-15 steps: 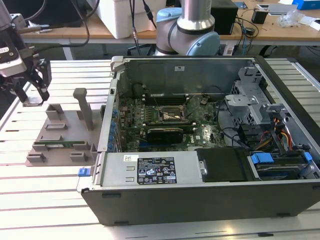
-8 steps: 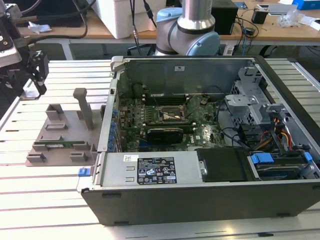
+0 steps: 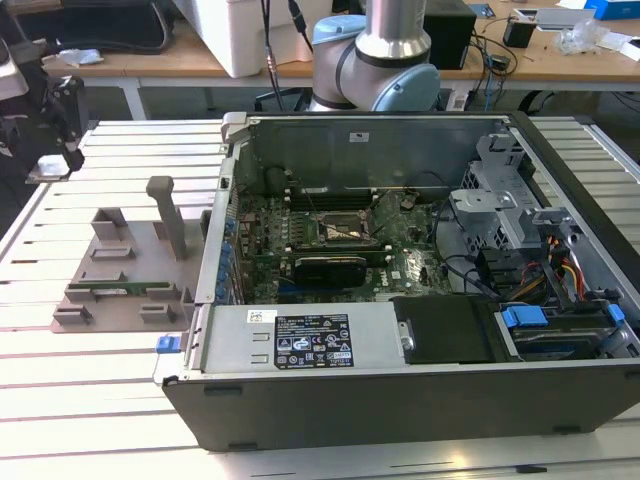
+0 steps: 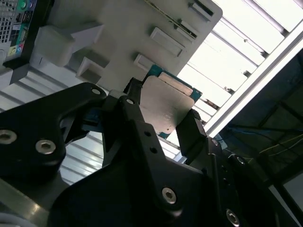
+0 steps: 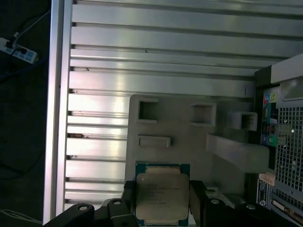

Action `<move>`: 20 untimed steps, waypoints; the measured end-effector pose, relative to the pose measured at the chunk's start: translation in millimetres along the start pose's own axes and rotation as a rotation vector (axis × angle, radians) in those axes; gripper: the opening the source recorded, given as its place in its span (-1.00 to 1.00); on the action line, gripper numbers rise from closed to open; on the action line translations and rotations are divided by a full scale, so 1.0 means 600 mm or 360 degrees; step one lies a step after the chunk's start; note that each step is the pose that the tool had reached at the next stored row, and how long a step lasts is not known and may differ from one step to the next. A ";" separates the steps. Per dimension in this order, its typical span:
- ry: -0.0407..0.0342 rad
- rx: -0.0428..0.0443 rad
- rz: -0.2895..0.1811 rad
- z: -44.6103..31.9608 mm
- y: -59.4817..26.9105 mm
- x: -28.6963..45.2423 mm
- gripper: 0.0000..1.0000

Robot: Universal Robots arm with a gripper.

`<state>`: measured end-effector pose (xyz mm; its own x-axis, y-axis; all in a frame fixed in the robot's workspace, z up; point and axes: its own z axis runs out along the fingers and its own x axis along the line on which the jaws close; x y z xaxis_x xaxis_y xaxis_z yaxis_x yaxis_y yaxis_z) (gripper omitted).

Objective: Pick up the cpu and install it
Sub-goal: 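Pick up the cpu and move it towards the insertion slot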

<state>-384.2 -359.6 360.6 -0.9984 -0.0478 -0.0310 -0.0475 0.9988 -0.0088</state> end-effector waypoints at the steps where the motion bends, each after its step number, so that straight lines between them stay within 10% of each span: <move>1: 0.0000 0.0000 0.0000 -0.007 0.000 0.000 0.08; 20: 0.0000 0.0001 0.0000 -0.118 0.003 -0.004 0.08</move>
<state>-384.2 -357.3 431.3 -0.9984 -0.0478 -0.0308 -0.0476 0.9988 -0.0092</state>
